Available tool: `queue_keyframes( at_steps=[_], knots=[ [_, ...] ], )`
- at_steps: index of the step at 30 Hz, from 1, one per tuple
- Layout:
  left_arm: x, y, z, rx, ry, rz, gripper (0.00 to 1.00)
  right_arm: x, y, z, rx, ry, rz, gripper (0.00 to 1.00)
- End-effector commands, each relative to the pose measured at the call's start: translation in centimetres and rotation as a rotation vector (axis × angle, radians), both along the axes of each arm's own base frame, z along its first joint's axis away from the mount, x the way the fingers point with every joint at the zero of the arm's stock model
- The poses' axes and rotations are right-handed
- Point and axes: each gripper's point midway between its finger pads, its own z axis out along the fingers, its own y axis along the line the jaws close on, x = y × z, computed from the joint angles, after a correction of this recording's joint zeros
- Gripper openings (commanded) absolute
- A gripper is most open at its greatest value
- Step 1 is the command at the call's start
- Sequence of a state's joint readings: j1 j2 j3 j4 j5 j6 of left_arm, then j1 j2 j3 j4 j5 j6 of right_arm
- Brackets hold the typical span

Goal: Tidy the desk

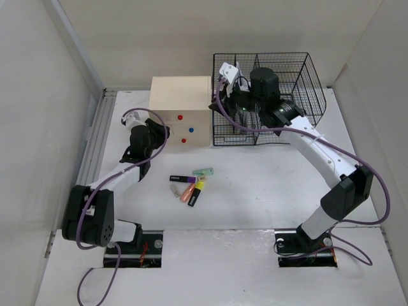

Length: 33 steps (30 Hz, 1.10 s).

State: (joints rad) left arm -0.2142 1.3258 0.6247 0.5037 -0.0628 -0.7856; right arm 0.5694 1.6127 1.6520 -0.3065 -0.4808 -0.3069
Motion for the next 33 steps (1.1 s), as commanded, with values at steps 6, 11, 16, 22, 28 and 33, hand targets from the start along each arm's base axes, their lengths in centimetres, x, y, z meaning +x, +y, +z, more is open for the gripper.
queue_keyframes(
  at_steps=[6,11,16,22,28,33],
  knots=[
    [1.3,1.1,-0.6,0.034,0.005,0.042,0.44,-1.2,-0.2,3.2,0.077,-0.052,0.043,0.33],
    [2.0,1.3,-0.8,0.033,0.0,0.052,0.4,-1.2,-0.2,2.8,0.072,-0.044,0.043,0.33],
    [2.4,1.9,-0.4,0.033,-0.019,0.071,0.36,-1.2,-0.1,2.2,0.069,-0.035,0.052,0.33],
    [2.4,2.2,1.1,0.044,-0.062,0.079,0.36,-1.2,0.1,1.8,0.066,-0.026,0.06,0.33],
    [1.8,2.9,2.9,0.062,-0.104,0.104,0.36,-1.0,0.3,1.3,0.061,-0.018,0.06,0.33],
    [1.5,3.1,2.6,0.066,-0.096,0.112,0.35,-1.1,0.3,1.4,0.063,-0.017,0.069,0.33]
  ],
)
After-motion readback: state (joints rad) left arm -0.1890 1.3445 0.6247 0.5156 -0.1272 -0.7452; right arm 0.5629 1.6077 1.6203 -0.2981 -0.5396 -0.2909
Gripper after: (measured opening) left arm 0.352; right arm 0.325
